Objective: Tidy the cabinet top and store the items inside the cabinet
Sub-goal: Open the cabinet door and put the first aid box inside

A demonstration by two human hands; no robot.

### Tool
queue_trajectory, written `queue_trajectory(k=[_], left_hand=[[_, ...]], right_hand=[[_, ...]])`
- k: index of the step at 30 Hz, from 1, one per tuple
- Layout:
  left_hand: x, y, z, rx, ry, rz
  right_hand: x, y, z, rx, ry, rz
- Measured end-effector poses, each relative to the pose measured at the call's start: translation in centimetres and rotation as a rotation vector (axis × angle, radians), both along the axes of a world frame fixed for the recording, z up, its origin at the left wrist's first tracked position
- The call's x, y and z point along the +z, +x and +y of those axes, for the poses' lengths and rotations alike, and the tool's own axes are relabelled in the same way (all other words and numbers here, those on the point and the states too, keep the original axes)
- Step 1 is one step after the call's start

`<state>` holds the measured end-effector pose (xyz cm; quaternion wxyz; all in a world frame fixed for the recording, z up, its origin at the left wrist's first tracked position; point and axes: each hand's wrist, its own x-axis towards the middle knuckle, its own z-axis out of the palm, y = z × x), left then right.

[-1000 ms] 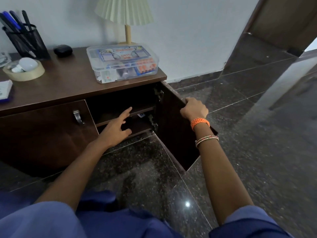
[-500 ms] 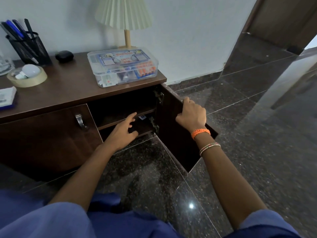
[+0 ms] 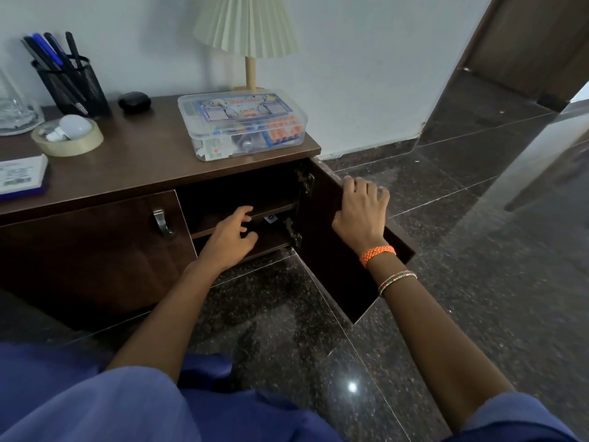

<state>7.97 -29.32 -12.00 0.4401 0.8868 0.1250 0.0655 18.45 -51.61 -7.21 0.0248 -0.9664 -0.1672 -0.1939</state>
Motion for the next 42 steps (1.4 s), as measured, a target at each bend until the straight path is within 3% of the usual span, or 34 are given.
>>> queue_trajectory(k=[5,10,14,18,22,28,34,37,42], left_hand=[[1.0,-0.9,0.4,0.099,0.042,-0.141],[1.6,-3.3,3.4,0.355,0.157,-0.202],[2.6,-5.7,5.5,0.562,0.163,-0.224],[3.1,-8.0,6.6,0.708,0.086,-0.231],[2.3,-11.4,7.5,0.764,0.06,-0.138],[-0.3,-17.1,7.8,0.832,-0.173,0.042],[2.0,-18.0,7.8,0.926,-0.466,-0.047],[4.0,-17.2,7.0,0.913,-0.586,-0.086],[5.5,-15.9,5.2,0.959,-0.65,-0.101]], right_hand=[[0.3,-2.9,4.6,0.228,0.388,0.09],[-1.0,-5.2,13.5,0.398,0.765,0.528],[-1.0,-7.2,20.6,0.492,0.793,0.85],[-1.5,-8.4,24.8,0.538,0.792,1.002],[-3.1,-9.1,26.1,0.492,0.873,0.895],[-4.4,-11.0,23.7,0.564,1.023,0.839],[-4.2,-12.5,21.3,0.467,1.039,0.863],[-3.8,-13.5,19.7,0.439,1.073,0.764],[-3.6,-16.0,18.6,0.486,1.033,0.773]])
